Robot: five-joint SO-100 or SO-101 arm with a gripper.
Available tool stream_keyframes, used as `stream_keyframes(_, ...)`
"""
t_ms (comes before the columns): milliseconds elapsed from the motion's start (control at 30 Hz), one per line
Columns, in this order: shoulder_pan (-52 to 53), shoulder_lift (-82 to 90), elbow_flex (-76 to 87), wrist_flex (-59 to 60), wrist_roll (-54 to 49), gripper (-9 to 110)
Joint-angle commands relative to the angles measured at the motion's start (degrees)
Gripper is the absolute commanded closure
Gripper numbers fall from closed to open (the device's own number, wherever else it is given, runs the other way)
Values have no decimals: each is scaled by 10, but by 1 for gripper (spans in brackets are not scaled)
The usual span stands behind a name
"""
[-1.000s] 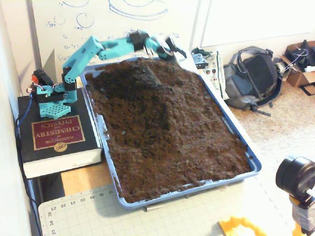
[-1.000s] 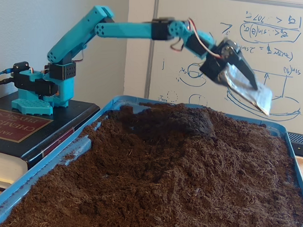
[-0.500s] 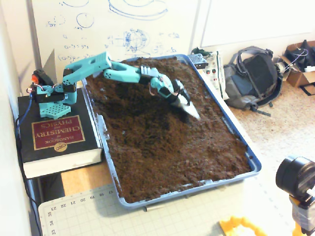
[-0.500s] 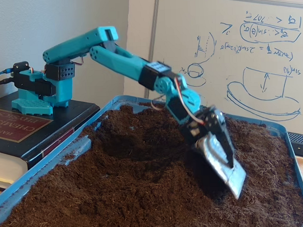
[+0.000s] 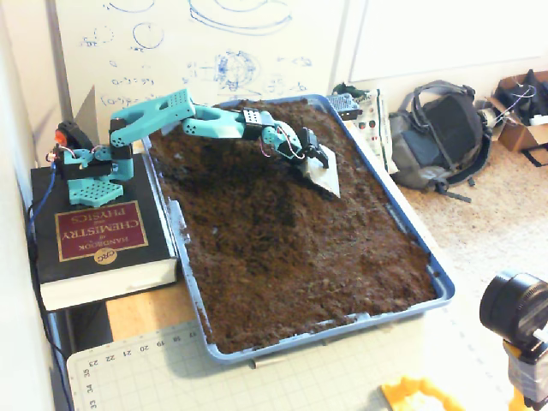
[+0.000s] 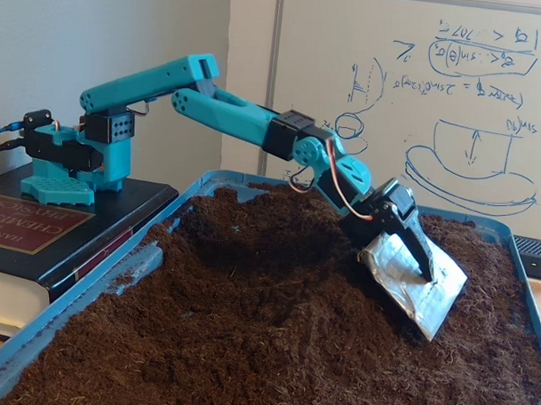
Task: Build a berm.
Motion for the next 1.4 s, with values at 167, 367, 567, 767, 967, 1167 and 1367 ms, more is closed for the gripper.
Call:
stream_keyframes(167, -32, -4, -55, -15, -29, 101)
stream_keyframes(367, -49, -24, -51, -11, -35, 101)
stream_keyframes(567, -69, 0, 30, -10, -37, 101)
stream_keyframes(767, -72, 83, 175, -10, -37, 101)
stream_keyframes(967, -73, 173, 307, -11, -38, 101)
stream_keyframes(1167, -73, 243, 397, -11, -38, 101)
stream_keyframes(1367, -73, 308, 478, -11, -72, 101)
